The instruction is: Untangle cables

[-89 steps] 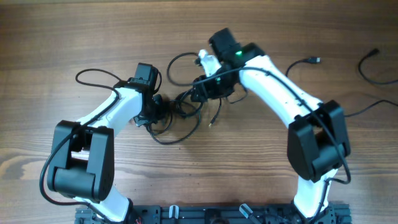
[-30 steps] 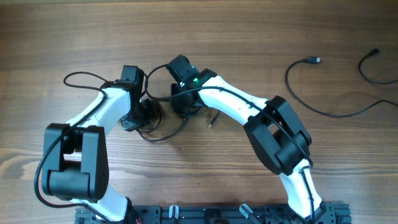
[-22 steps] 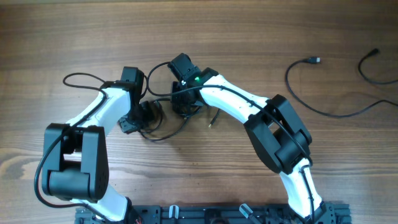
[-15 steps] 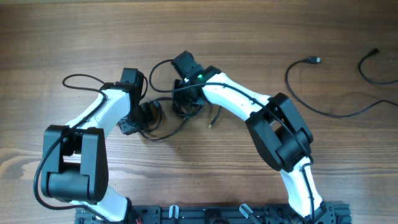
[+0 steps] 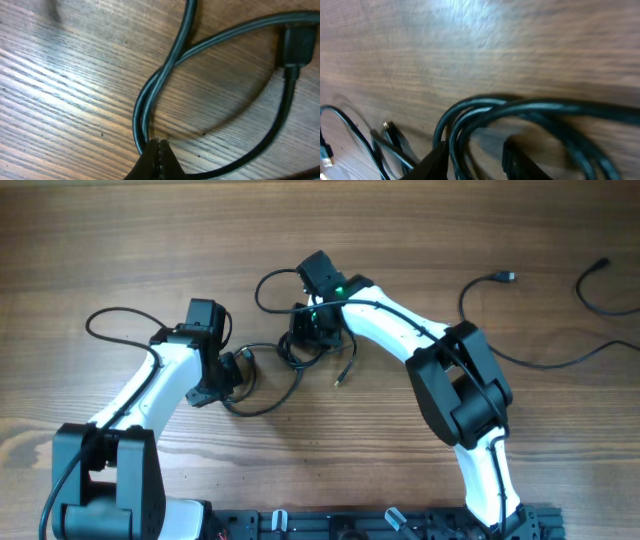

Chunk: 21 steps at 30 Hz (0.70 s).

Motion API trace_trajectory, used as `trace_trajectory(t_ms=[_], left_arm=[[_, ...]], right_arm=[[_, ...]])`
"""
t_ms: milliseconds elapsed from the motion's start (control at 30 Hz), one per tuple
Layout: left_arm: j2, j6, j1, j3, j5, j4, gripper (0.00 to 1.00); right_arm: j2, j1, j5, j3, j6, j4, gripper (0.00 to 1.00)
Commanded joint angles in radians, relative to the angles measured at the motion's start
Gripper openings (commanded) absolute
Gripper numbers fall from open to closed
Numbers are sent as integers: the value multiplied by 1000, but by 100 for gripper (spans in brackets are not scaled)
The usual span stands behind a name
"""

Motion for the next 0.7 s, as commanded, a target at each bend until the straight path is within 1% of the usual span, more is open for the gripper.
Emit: trace_trajectory(t_ms=[0,100,133,233,367,600,667], left_arm=[[-9,-18,4,-69,-16,31,4],[-9,-22,4,-136,-16,87,4],[-9,-45,4,-158,-16,110,4],[-9,-48,4,-161,-16,142,4],[-9,-48,4,-162,-16,166,4],[-9,-48,4,-162,-16,174,4],[-9,-48,4,-162,-16,174,4]], right_arm=[[32,14,-5,0,-21,-13,37],[32,14,1,0,-21,-18,37],[32,15,18,0,-21,-24,37],[32,27,46,0,-23,-29,36],[32,59,105,0,-48,-24,36],[32,83,129,33,-73,-23,36],[32,86,164,33,-74,-31,32]])
